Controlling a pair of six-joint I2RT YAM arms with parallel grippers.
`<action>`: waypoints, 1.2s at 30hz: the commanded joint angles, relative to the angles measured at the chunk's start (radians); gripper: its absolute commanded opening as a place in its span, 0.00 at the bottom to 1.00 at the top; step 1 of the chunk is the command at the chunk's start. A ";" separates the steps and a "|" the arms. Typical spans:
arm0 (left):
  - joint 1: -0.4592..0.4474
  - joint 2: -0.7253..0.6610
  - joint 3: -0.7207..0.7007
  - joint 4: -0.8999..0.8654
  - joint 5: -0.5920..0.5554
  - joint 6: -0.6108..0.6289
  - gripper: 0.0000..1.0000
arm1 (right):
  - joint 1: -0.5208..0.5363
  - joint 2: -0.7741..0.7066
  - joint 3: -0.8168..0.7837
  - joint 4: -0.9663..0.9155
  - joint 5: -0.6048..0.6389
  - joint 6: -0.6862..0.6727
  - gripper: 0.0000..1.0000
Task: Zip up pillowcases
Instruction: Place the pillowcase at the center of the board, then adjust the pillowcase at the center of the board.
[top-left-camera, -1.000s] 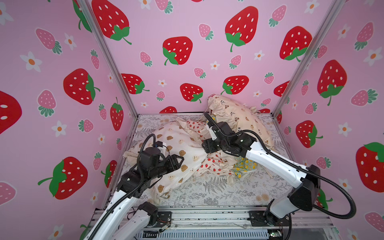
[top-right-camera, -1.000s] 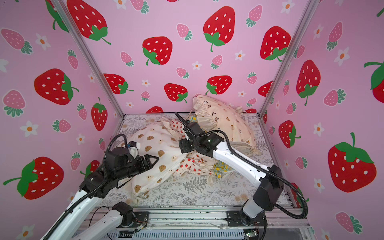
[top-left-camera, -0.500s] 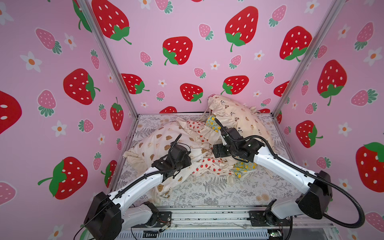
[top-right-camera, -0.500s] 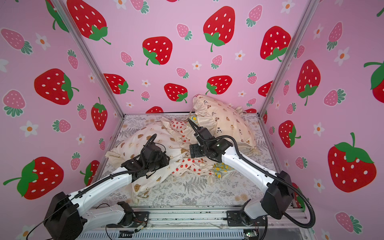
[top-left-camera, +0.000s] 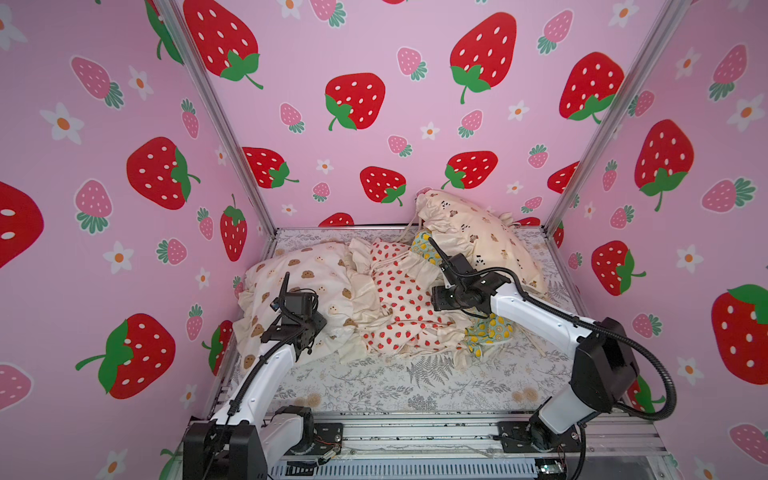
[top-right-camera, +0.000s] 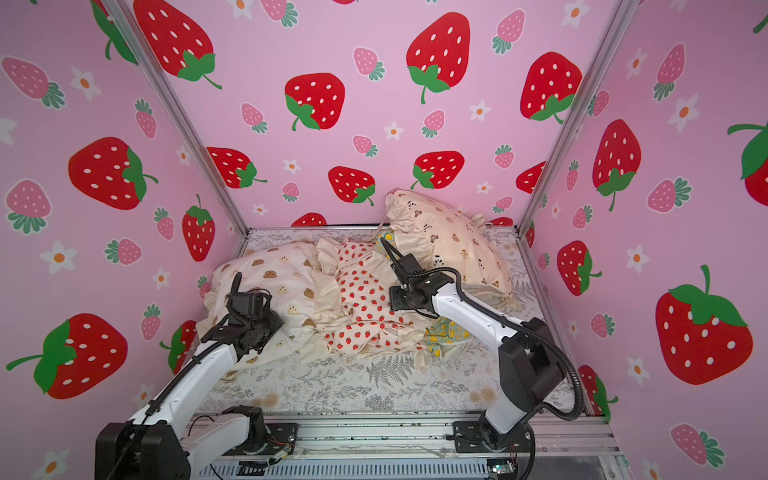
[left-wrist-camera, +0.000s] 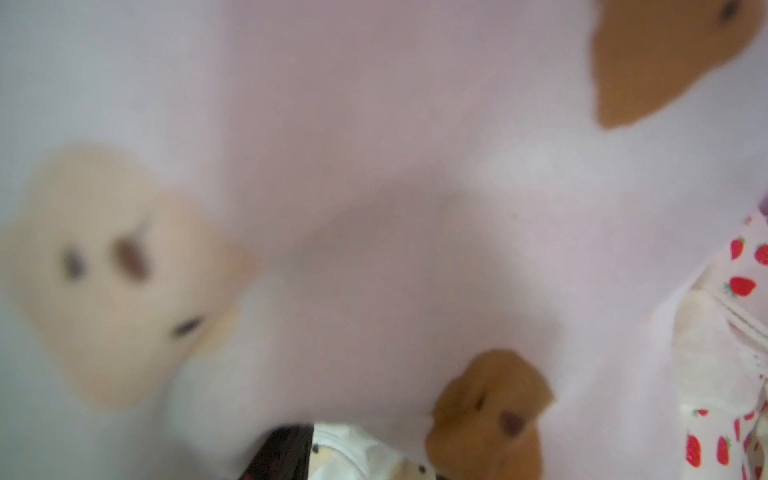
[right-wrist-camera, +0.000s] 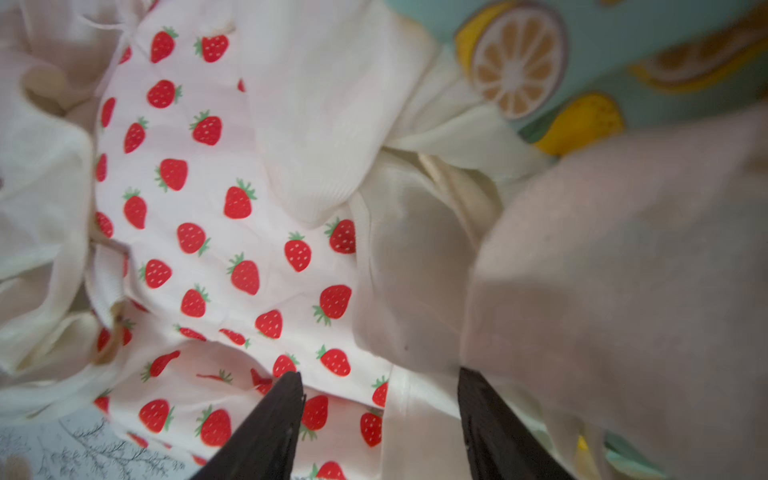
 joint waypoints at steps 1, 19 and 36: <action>0.041 -0.015 -0.013 -0.023 0.040 0.028 0.48 | -0.039 0.043 0.034 0.025 0.056 -0.025 0.60; -0.273 -0.165 0.121 -0.226 0.057 0.108 0.70 | -0.112 -0.032 0.057 -0.023 0.096 -0.160 0.78; -0.462 0.222 0.159 0.103 0.105 0.123 0.55 | 0.368 -0.030 0.093 -0.139 0.149 -0.137 0.84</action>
